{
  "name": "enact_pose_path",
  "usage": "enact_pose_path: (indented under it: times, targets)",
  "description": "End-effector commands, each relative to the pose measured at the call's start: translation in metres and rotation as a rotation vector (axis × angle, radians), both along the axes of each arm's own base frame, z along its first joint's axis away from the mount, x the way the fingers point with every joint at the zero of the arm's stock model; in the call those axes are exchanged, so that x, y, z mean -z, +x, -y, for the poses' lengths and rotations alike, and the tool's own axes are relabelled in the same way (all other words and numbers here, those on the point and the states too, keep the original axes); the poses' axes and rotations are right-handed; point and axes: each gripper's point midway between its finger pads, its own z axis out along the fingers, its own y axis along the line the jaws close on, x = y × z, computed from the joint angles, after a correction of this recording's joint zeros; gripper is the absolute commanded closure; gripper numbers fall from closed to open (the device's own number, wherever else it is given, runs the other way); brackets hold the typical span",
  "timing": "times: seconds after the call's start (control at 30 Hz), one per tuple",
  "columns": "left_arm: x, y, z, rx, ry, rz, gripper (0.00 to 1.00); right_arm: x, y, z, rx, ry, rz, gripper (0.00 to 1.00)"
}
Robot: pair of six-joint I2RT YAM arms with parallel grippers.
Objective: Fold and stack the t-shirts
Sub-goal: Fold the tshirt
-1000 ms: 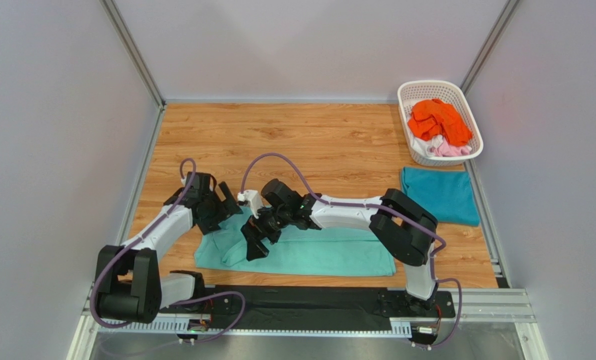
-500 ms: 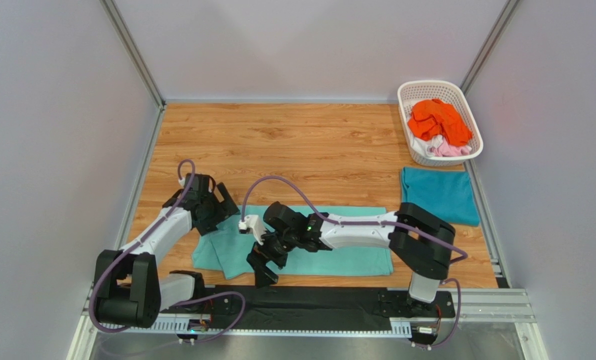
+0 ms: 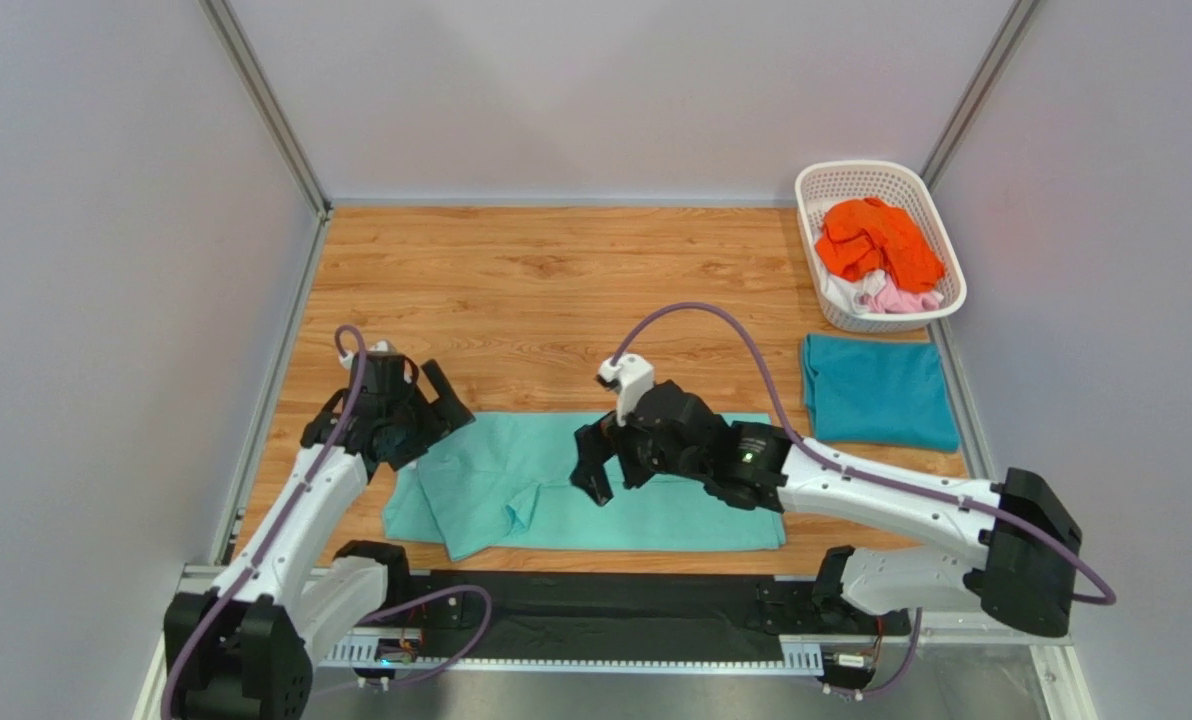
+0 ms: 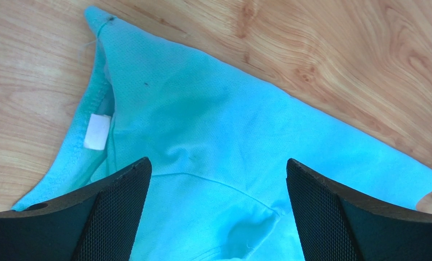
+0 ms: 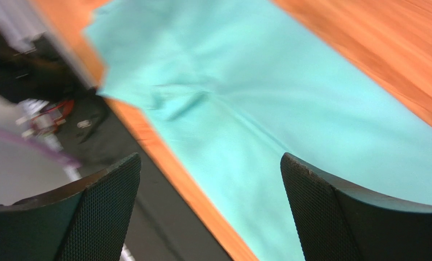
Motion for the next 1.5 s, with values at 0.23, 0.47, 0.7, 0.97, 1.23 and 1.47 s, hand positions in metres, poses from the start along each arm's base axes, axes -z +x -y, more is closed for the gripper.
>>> enact_pose_path:
  times: [0.23, 0.47, 0.7, 0.97, 1.23, 1.47]
  targets:
    - [-0.001, -0.062, 0.027, 0.087, -0.047, -0.014, 0.00, 0.061, 0.057, 0.152, 0.576, -0.154, -0.150, 0.00]
    - [0.028, -0.091, 0.063, 0.222, -0.115, -0.117, 0.00, 0.076, 0.069, 0.173, 0.646, -0.179, -0.189, 0.00]
    - [0.054, -0.080, 0.049, 0.164, 0.011, -0.204, 0.00, 0.100, 0.075, 0.168, 0.623, -0.256, -0.245, 0.00]
    - [0.050, -0.027, 0.033, 0.110, 0.188, -0.192, 0.00, 0.132, 0.055, 0.165, 0.555, -0.310, -0.353, 0.00]
    - [0.058, 0.065, 0.065, 0.184, 0.233, -0.278, 0.00, 0.132, -0.019, 0.141, 0.303, -0.208, -0.436, 0.00]
    - [0.062, 0.149, 0.134, 0.283, 0.116, -0.331, 0.00, 0.131, -0.088, 0.103, 0.071, -0.162, -0.489, 0.00]
